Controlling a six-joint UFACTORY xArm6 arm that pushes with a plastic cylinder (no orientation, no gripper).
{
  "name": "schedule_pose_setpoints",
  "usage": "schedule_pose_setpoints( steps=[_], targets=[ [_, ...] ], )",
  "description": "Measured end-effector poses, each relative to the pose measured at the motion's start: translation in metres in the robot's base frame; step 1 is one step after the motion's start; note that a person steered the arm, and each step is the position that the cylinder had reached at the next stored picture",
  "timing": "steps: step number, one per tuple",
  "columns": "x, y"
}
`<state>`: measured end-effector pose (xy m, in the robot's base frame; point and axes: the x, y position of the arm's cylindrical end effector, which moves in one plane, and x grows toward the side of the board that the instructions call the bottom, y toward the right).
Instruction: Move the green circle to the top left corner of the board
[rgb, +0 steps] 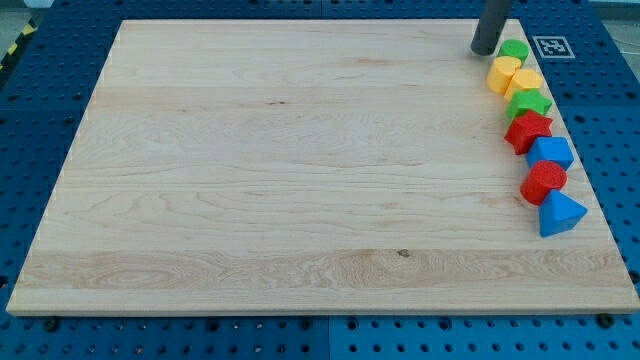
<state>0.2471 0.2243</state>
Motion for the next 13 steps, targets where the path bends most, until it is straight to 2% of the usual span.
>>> schedule_pose_setpoints(
  steps=[1, 2, 3, 5, 8, 10, 11, 13],
  targets=[
    [-0.023, 0.027],
    [-0.016, 0.063],
    [0.004, 0.092],
    [0.050, 0.094],
    [0.055, 0.033],
    [0.003, 0.011],
    [0.015, 0.005],
    [0.019, -0.056]
  ],
)
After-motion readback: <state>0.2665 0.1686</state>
